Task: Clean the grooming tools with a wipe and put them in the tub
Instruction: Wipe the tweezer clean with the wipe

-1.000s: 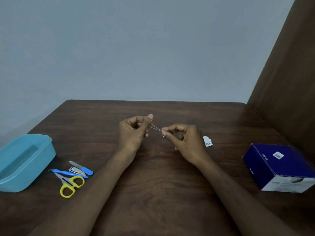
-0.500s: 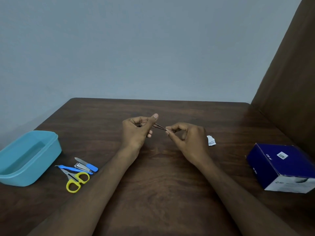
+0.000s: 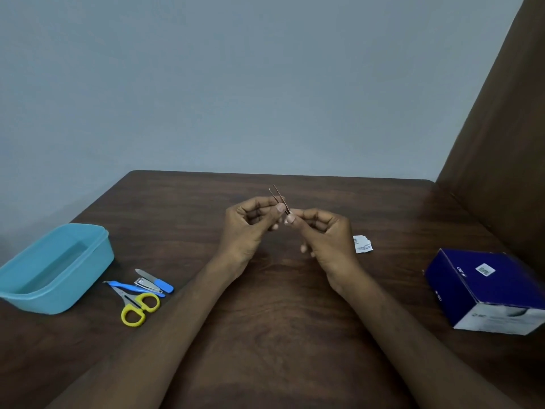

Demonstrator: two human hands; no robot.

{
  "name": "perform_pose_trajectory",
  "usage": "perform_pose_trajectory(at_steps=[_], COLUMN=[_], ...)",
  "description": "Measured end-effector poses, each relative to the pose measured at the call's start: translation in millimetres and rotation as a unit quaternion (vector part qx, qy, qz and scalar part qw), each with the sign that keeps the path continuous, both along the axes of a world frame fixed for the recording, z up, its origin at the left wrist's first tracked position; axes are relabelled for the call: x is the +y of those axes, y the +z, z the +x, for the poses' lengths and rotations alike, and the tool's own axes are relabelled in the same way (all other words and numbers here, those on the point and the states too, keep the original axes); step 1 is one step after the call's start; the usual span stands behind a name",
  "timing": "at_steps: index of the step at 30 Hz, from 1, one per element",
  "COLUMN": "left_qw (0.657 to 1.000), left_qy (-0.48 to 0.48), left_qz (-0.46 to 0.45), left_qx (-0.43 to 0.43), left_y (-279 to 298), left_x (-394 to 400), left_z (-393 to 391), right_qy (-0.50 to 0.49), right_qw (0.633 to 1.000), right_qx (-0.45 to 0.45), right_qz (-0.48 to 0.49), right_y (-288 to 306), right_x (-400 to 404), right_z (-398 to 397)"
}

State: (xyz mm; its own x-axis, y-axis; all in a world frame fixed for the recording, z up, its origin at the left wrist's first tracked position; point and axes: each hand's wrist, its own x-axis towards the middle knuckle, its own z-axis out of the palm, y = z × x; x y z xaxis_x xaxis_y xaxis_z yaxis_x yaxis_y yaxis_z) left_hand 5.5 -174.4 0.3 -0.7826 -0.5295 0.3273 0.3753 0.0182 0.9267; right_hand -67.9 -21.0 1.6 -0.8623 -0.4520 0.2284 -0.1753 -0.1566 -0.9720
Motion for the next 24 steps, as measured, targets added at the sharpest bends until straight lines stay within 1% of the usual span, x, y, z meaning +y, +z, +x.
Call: perform_pose_trajectory(at_steps=[4,6,8,11,13,15,18,20,23,24], left_qw=[0.998,0.997,0.995,0.982,0.956,0.927,0.891,0.861,0.805,0.778], left_qy=[0.038,0.063,0.098,0.154,0.192,0.218,0.270,0.306,0.329,0.342], left_qz=[0.046,0.046,0.015,-0.109,-0.209,-0.278,-0.321,-0.347,-0.384,-0.390], left_qx=[0.013,0.021,0.015,-0.026,-0.078,-0.123,-0.172,-0.211,-0.311,-0.353], left_y=[6.4,10.0,14.4,22.1,33.1,48.3,74.6,89.9,107.3,111.7], left_x=[2.2,2.5,0.4,-7.5,-15.9,-29.6,-61.9,-85.7,-117.6,-126.8], left_z=[9.4,17.0,28.0,49.4,71.7,98.9,146.9,179.0,222.2,235.4], right_qy=[0.019,0.022,0.028,0.058,0.088,0.113,0.134,0.144,0.167,0.175], right_qw=[0.999,0.998,0.996,0.994,0.991,0.984,0.977,0.973,0.965,0.963], right_qx=[-0.001,0.013,0.035,0.062,0.080,0.112,0.139,0.145,0.158,0.164], right_qz=[0.047,0.063,0.071,0.068,0.069,0.081,0.095,0.104,0.123,0.127], right_y=[-1.5,-1.9,-1.0,-1.5,-4.0,-6.6,-4.9,-0.9,4.9,5.2], right_x=[1.4,1.7,0.1,-6.5,-11.6,-16.2,-23.9,-32.2,-51.0,-58.4], right_z=[1.5,3.3,8.3,18.7,26.3,35.5,52.5,62.8,76.0,82.0])
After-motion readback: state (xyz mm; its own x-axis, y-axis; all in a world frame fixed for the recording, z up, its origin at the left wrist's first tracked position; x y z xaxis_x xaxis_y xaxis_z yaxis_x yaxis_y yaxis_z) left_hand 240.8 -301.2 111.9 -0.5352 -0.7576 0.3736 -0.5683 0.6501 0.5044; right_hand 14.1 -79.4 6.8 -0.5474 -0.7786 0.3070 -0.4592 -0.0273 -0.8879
